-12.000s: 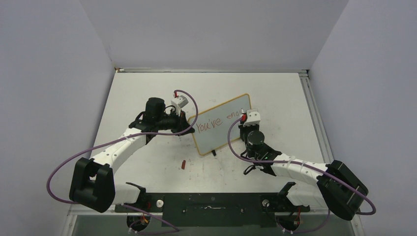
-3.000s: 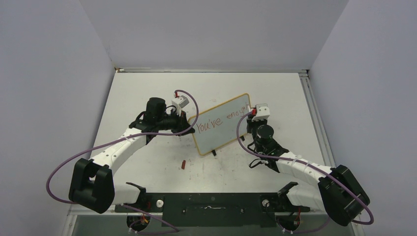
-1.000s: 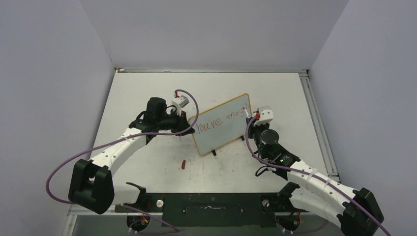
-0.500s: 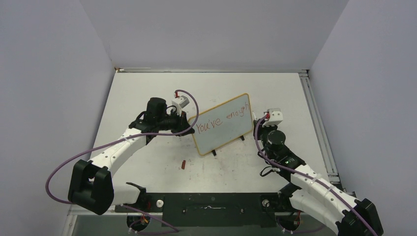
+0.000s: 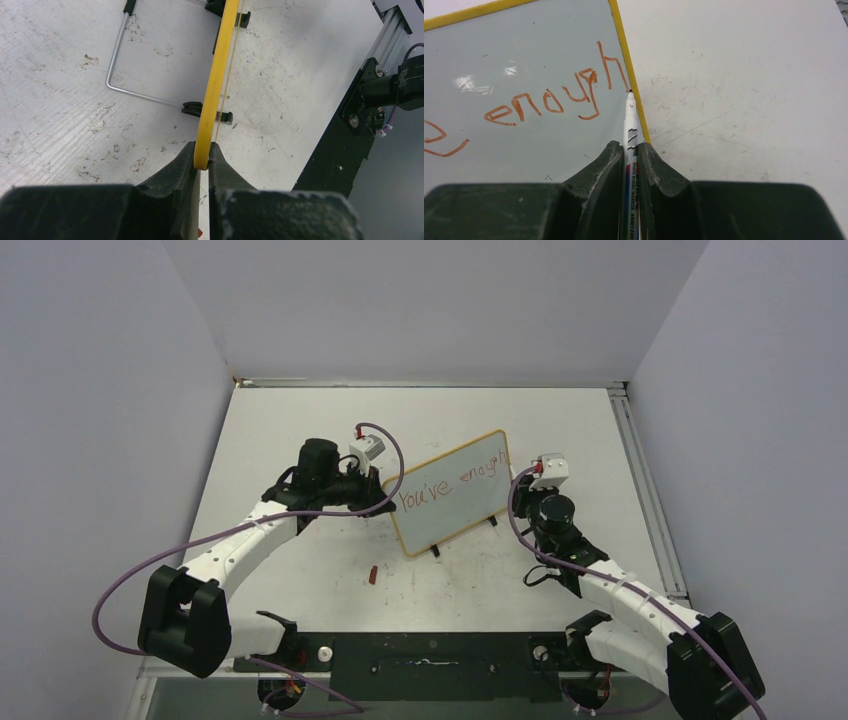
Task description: Write a sentence on the whiteboard
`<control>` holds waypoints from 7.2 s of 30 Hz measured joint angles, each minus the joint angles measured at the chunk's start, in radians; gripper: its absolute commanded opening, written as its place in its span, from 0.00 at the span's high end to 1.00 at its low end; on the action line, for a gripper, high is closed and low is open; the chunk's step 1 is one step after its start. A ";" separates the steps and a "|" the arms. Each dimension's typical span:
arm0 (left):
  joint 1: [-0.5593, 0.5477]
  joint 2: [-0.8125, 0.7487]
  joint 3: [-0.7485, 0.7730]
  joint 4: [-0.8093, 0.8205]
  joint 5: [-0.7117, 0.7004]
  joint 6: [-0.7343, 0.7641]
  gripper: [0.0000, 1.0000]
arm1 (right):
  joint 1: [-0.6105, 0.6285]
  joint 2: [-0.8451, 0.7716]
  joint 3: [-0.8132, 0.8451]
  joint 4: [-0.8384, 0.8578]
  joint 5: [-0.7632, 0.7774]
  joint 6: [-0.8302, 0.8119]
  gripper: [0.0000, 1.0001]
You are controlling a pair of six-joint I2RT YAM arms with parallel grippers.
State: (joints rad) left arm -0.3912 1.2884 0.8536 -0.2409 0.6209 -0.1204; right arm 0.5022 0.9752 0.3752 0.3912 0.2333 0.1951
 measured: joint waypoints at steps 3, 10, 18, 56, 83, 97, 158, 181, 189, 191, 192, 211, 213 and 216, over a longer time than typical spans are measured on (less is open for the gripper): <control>0.000 0.000 0.000 0.000 0.000 0.000 1.00 | -0.013 0.022 0.000 0.024 -0.014 0.000 0.95; 0.000 0.000 0.000 0.000 0.000 0.000 1.00 | -0.025 0.056 0.000 0.040 -0.040 0.000 0.95; 0.000 0.000 0.000 0.000 0.000 0.000 1.00 | -0.029 0.079 0.000 0.055 -0.040 0.000 0.95; 0.000 0.000 0.000 -0.002 0.000 -0.003 1.00 | 0.070 -0.151 0.016 -0.126 0.021 0.001 0.95; 0.000 0.000 0.000 -0.002 -0.005 -0.003 1.00 | 0.587 0.172 0.064 -0.015 -0.066 0.053 0.95; -0.001 0.000 0.000 -0.002 -0.006 -0.003 1.00 | 0.587 0.232 0.056 0.072 -0.028 0.053 0.95; 0.000 0.000 0.000 -0.003 -0.014 -0.003 1.00 | 0.599 0.280 0.049 0.087 0.029 0.029 0.95; 0.000 0.000 0.001 -0.003 -0.014 -0.003 1.00 | 0.612 0.289 0.045 0.042 0.048 0.056 0.95; -0.001 0.000 0.002 -0.005 -0.013 -0.003 1.00 | 0.612 0.248 0.038 0.009 0.073 0.053 0.95; -0.001 0.000 0.002 -0.006 -0.013 -0.003 1.00 | 0.613 0.221 0.038 0.004 0.073 0.051 0.95; -0.001 0.000 0.002 -0.006 -0.013 -0.003 1.00 | 0.613 0.205 0.038 0.004 0.074 0.051 0.95; -0.001 0.000 0.002 -0.006 -0.012 -0.003 1.00 | 0.618 0.215 0.054 0.083 0.146 -0.016 0.95; -0.001 0.000 0.002 -0.006 -0.012 -0.003 1.00 | 0.618 0.224 0.059 0.091 0.146 -0.026 0.95; -0.001 0.000 0.002 -0.006 -0.012 -0.003 1.00 | 0.618 0.241 0.065 0.108 0.146 -0.033 0.95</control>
State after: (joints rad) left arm -0.3920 1.2884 0.8555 -0.2474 0.6086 -0.1234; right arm 1.1198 1.2160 0.4400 0.4995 0.3794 0.1619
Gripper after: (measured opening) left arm 0.052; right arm 0.146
